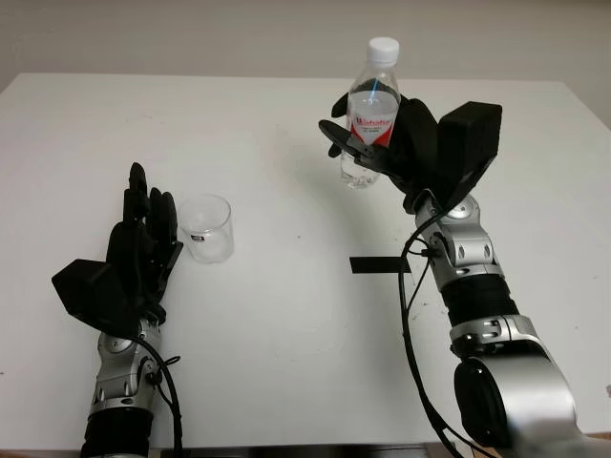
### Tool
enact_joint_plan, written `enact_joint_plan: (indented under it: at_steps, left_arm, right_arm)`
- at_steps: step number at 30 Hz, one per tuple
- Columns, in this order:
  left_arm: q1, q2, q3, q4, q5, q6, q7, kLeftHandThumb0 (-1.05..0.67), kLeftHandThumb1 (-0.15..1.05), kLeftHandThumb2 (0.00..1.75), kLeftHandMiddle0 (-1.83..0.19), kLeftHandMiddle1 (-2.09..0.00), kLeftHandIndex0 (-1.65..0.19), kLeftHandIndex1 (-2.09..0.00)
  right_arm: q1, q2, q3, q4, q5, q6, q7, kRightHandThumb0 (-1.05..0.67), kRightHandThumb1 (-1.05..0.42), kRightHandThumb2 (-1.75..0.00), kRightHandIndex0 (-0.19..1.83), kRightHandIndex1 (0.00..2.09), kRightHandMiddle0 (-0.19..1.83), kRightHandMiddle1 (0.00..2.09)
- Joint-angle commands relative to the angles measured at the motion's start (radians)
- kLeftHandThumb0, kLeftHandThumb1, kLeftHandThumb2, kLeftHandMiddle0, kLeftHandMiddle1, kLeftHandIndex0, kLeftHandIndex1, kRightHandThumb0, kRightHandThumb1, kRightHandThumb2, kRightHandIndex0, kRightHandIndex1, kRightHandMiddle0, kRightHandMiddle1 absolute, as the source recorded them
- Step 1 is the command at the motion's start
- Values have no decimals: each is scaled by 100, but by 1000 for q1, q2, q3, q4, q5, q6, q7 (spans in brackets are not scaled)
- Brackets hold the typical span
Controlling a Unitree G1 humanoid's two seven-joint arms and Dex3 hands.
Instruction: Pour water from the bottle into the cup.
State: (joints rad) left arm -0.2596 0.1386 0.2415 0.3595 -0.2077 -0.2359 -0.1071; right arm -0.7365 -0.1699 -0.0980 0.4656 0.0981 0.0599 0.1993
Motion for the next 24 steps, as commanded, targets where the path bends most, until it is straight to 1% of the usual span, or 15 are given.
enact_joint_plan:
  at_steps: [1, 5, 11, 16, 19, 24]
  left_arm:
    - [15, -4, 0, -6, -6, 7, -7, -62, 105, 55, 12, -5, 12, -5]
    - [18, -1, 0, -8, -6, 13, -13, -63, 105, 55, 13, -5, 13, -5]
    - [29, -2, 0, -23, -8, 21, -18, -63, 105, 57, 13, -5, 14, -5]
    - [44, 0, 7, -43, -23, 38, -30, -64, 105, 56, 16, -4, 15, -4]
    - [51, 0, 8, -54, -22, 43, -26, -64, 105, 56, 16, -5, 16, -4]
    - [61, 2, 9, -68, -27, 52, -33, -63, 105, 56, 16, -5, 17, -4]
  right_arm:
    - [44, -16, -19, -89, 20, 30, 0, -37, -105, -35, 143, 209, 104, 209]
    - [116, -4, -29, -168, 37, 69, -16, -38, -105, -34, 141, 209, 98, 209]
    - [175, -1, -15, -193, 35, 63, -5, -38, -105, -38, 146, 209, 103, 209]
    - [209, 0, -8, -224, 28, 99, -14, -40, -105, -38, 145, 209, 103, 209]
    - [227, 13, -20, -255, 47, 149, -33, -40, -105, -35, 143, 209, 102, 209]
    - [279, 12, -23, -288, 67, 131, -11, -38, -105, -36, 147, 209, 106, 209]
